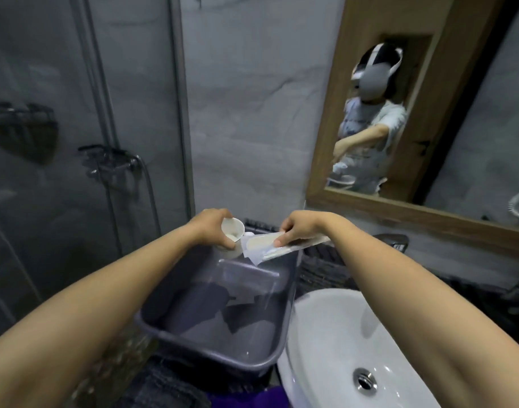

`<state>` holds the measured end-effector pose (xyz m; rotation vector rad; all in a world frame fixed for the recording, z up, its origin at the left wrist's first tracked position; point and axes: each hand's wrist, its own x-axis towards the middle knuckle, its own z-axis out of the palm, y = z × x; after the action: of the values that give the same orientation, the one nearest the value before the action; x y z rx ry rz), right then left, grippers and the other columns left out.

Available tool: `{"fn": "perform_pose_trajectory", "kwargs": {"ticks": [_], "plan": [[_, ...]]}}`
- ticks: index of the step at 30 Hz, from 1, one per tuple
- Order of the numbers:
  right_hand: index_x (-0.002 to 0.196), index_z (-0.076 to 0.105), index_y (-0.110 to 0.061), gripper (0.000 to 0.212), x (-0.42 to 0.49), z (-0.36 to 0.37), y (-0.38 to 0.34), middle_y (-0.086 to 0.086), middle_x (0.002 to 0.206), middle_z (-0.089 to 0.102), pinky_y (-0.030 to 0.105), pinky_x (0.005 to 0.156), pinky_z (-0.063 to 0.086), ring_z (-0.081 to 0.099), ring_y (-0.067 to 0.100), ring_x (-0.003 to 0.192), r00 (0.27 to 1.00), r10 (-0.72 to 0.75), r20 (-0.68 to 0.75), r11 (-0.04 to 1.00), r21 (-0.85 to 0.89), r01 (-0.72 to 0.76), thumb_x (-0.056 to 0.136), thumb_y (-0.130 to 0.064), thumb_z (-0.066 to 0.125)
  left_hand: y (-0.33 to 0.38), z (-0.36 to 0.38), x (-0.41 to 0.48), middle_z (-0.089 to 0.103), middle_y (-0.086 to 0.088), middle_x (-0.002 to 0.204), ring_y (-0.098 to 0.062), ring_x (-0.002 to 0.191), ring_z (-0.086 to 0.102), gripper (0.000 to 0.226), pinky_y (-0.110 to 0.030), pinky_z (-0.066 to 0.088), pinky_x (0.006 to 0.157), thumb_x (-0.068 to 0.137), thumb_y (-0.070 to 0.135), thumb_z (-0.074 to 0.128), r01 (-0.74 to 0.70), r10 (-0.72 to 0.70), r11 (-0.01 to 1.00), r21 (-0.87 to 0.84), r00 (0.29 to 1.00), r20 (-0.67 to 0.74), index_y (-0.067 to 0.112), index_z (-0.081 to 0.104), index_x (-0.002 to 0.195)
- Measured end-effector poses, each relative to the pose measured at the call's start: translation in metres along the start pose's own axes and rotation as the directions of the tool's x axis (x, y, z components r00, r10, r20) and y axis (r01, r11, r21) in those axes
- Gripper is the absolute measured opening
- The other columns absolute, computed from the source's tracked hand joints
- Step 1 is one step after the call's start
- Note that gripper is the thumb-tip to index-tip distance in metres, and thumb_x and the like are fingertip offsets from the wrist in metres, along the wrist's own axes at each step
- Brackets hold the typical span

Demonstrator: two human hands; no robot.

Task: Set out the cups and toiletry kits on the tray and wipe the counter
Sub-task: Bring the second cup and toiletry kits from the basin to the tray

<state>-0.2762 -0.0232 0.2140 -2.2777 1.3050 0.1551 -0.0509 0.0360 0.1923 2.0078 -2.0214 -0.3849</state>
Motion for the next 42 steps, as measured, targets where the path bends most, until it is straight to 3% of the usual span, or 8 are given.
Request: {"fn": "perform_pose_trajectory", "kwargs": {"ticks": [3,11,14,19,24,34,38,42], "plan": [[0.053,0.046,-0.019,0.045,-0.028,-0.030,0.006,-0.004,0.053,0.039,0.028,0.057,0.028,0.034,0.014,0.055,0.995,0.003,-0.095,1.000,0.000,-0.003,0.080,-0.049,0.067,0.030,-0.024,0.003,0.059,-0.005,0.121,-0.024,0.109,0.054,0.074,-0.026,0.042,0.079,0.058,0.040,0.073,-0.059,0.059,0.998,0.007,0.998,-0.007,0.017,0.050,0.125],[0.061,0.054,-0.019,0.038,-0.111,-0.061,0.076,0.000,0.067,0.044,0.029,0.068,0.029,0.037,0.018,0.069,0.964,0.064,-0.259,0.970,0.244,0.001,0.080,-0.050,0.066,0.123,-0.030,0.015,0.054,-0.002,0.133,-0.022,0.120,0.049,0.088,-0.030,0.042,0.096,0.047,0.049,0.058,-0.232,0.231,0.972,-0.029,0.972,-0.034,0.019,0.048,0.129],[0.059,0.053,-0.019,0.039,-0.142,-0.052,0.116,-0.005,0.060,0.043,0.028,0.066,0.028,0.036,0.017,0.066,0.953,0.128,-0.274,0.958,0.284,-0.047,0.079,-0.050,0.066,0.160,-0.009,0.018,0.055,-0.001,0.133,-0.022,0.120,0.050,0.092,-0.029,0.040,0.094,0.043,0.055,0.058,-0.293,0.293,0.953,-0.081,0.956,-0.009,0.020,0.049,0.128],[0.058,0.051,-0.017,0.043,-0.198,-0.026,0.179,-0.002,0.058,0.044,0.025,0.059,0.029,0.034,0.015,0.055,0.926,0.248,-0.285,0.919,0.372,-0.131,0.080,-0.051,0.065,0.225,0.043,0.023,0.052,-0.001,0.135,-0.021,0.121,0.048,0.071,-0.028,0.038,0.092,0.068,0.039,0.072,-0.367,0.374,0.918,-0.151,0.927,0.023,0.018,0.047,0.131],[0.058,0.055,-0.020,0.042,-0.255,-0.005,0.240,0.007,0.066,0.045,0.032,0.059,0.029,0.033,0.023,0.061,0.907,0.352,-0.231,0.871,0.435,-0.228,0.072,-0.058,0.068,0.299,0.097,0.018,0.051,0.001,0.136,-0.020,0.123,0.047,0.086,-0.028,0.041,0.093,0.052,0.047,0.062,-0.394,0.420,0.898,-0.195,0.899,0.122,0.021,0.045,0.132],[0.049,0.053,-0.020,0.042,-0.362,0.043,0.370,0.003,0.057,0.045,0.026,0.055,0.031,0.038,0.016,0.053,0.762,0.595,-0.257,0.706,0.621,-0.342,0.079,-0.045,0.067,0.448,0.218,0.014,0.055,-0.006,0.132,-0.025,0.120,0.049,0.076,-0.030,0.040,0.091,0.064,0.038,0.076,-0.405,0.446,0.892,-0.202,0.861,0.243,0.016,0.047,0.131],[0.053,0.046,-0.016,0.049,-0.381,0.069,0.407,0.013,0.067,0.040,0.033,0.058,0.032,0.038,0.023,0.062,0.692,0.674,-0.260,0.631,0.688,-0.357,0.068,-0.058,0.065,0.484,0.258,0.014,0.054,-0.008,0.134,-0.026,0.122,0.048,0.075,-0.032,0.040,0.094,0.067,0.034,0.077,-0.404,0.445,0.893,-0.196,0.857,0.262,0.015,0.045,0.133],[0.049,0.035,-0.018,0.047,-0.393,0.094,0.430,0.012,0.065,0.039,0.021,0.048,0.030,0.042,0.021,0.060,0.604,0.754,-0.258,0.500,0.822,-0.274,0.084,-0.034,0.064,0.509,0.288,0.015,0.055,-0.011,0.130,-0.028,0.119,0.049,0.076,-0.034,0.041,0.092,0.066,0.034,0.076,-0.415,0.448,0.893,-0.173,0.856,0.259,0.012,0.045,0.132]]}}
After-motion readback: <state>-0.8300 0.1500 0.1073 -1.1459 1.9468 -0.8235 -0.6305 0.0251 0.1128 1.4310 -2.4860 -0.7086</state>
